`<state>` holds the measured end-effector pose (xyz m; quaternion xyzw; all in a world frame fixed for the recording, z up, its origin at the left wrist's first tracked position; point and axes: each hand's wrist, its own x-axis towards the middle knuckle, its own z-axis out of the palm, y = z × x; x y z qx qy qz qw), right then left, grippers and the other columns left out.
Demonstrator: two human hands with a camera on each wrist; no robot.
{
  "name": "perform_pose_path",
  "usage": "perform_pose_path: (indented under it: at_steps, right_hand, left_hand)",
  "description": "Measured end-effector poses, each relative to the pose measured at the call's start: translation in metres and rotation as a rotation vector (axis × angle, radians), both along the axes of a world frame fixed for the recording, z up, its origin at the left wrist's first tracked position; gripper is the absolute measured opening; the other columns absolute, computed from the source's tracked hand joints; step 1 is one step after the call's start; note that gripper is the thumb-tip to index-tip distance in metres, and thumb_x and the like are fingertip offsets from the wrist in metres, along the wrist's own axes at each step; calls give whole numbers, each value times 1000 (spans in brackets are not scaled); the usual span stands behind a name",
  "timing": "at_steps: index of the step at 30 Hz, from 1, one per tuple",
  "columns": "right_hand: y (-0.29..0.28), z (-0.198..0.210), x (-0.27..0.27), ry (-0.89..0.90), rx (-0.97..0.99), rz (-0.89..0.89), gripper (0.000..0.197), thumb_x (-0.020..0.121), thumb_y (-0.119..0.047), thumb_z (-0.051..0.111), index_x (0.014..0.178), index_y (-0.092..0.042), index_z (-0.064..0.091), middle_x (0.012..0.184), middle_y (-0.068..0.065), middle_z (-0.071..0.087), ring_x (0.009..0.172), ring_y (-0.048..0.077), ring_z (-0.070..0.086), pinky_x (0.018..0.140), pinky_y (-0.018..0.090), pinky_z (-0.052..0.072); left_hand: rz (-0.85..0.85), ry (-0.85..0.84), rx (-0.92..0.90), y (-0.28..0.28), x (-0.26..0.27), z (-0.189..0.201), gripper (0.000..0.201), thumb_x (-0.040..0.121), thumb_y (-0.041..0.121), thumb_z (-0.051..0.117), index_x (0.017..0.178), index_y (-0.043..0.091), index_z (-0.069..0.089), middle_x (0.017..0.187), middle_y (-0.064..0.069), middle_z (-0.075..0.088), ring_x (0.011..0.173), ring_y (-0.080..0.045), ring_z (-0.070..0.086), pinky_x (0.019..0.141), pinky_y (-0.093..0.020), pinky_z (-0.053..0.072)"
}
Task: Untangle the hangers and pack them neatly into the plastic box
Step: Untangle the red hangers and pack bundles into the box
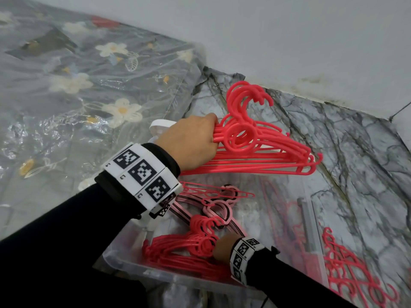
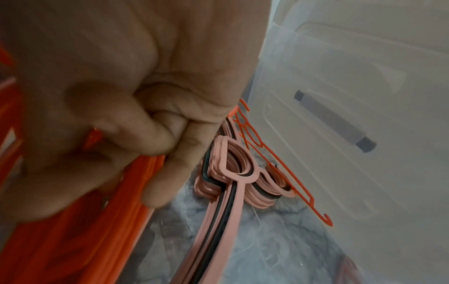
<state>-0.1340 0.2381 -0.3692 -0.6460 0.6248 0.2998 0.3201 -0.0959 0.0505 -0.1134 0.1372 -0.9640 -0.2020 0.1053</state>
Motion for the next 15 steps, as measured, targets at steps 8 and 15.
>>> perform_pose_path:
  at_steps: [8, 15]
  right_hand:
    - [5, 20, -6, -63, -72, -127, 29, 79, -28, 58, 58, -12, 48, 56, 4, 52, 62, 32, 65, 57, 29, 40]
    - [-11, 89, -14, -236, 82, -234, 16, 84, -7, 62, 88, 6, 71, 90, 24, 68, 79, 34, 63, 73, 34, 48]
  left_hand:
    - [26, 32, 40, -2, -2, 2, 9, 87, 21, 52, 90, 20, 43, 81, 1, 52, 73, -23, 47, 66, -33, 36]
    - [52, 34, 16, -6, -2, 4, 13, 85, 26, 57, 90, 19, 48, 78, 3, 51, 72, -21, 48, 67, -31, 37]
